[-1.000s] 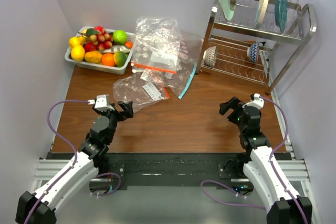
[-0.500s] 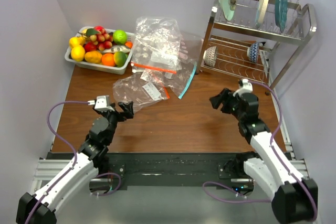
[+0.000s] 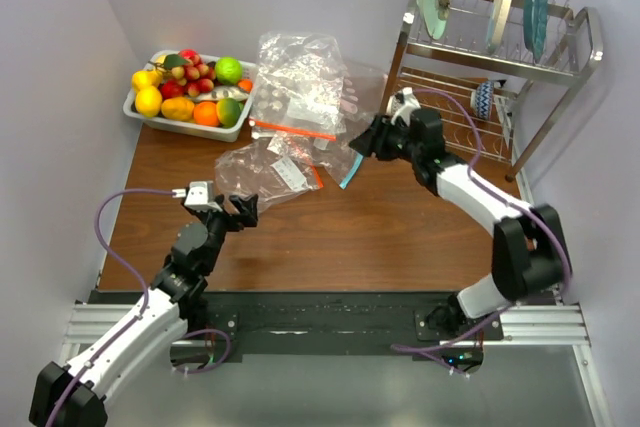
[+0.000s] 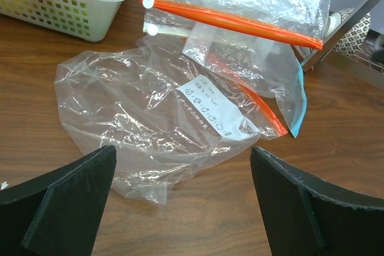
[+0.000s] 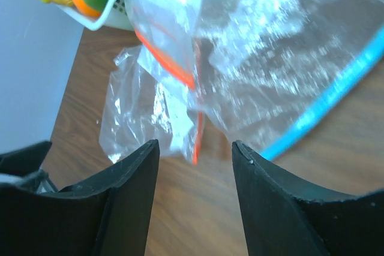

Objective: Place the food in the zip-top bag and seal the zipper
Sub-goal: Pick up the zipper food storage bag at the center of the board.

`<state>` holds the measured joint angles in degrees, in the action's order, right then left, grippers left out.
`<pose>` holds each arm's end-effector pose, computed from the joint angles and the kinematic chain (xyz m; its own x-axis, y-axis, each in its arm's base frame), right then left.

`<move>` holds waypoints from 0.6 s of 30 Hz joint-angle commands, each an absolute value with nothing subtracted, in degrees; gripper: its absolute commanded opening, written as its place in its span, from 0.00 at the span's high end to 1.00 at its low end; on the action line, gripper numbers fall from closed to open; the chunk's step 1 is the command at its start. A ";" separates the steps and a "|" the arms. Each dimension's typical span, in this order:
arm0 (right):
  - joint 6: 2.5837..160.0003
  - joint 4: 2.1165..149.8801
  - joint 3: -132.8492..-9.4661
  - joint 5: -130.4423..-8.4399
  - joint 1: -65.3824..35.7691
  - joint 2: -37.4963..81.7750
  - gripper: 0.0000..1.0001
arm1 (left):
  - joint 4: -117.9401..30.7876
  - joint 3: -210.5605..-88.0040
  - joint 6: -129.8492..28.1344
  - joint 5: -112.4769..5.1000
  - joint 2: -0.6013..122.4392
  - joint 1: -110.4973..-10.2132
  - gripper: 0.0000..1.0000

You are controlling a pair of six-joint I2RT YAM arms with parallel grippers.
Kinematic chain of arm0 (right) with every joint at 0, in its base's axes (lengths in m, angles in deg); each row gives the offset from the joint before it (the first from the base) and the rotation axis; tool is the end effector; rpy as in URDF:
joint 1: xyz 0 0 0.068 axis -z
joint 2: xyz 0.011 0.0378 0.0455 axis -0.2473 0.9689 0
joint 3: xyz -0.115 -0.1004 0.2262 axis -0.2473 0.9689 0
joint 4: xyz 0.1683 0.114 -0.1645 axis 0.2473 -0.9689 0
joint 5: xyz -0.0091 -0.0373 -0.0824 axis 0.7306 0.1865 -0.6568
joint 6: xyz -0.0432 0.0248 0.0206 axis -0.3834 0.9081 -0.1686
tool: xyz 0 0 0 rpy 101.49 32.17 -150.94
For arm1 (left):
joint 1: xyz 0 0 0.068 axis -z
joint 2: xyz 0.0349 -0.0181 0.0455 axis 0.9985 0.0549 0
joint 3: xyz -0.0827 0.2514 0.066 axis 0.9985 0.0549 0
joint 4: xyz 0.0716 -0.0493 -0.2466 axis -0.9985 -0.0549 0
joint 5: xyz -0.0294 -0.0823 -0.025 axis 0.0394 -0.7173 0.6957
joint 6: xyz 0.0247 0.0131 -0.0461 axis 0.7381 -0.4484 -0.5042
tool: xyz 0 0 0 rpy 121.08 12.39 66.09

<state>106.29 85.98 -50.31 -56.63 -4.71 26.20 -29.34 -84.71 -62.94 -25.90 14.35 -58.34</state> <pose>0.3170 0.1225 0.2662 -0.6110 0.3117 -0.7277 -0.3433 0.7239 0.5984 0.1340 -0.0592 0.1988 -0.1319 -0.3589 -0.9240 0.1140 0.9205 -0.3738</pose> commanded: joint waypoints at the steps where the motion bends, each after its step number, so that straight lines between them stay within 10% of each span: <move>1: 107.44 90.13 -61.07 -52.65 -7.38 36.65 0.44 | -25.47 -84.58 -60.99 -27.58 14.78 -58.55 0.02; 7: 107.00 88.03 -74.08 -53.44 -8.88 48.18 0.49 | -24.50 -84.41 -60.37 -28.90 15.13 -58.47 0.02; 13: 108.75 87.84 -80.95 -50.55 -8.97 54.53 0.94 | -21.08 -84.32 -58.62 -32.50 17.06 -58.47 0.00; 18: 110.16 86.62 -76.74 -49.84 -9.58 46.21 1.00 | -17.40 -85.64 -57.04 -37.60 20.49 -58.29 0.00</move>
<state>108.56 86.64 -77.63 -52.96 -8.99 55.47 -23.77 -84.71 -60.03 -32.50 18.75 -58.34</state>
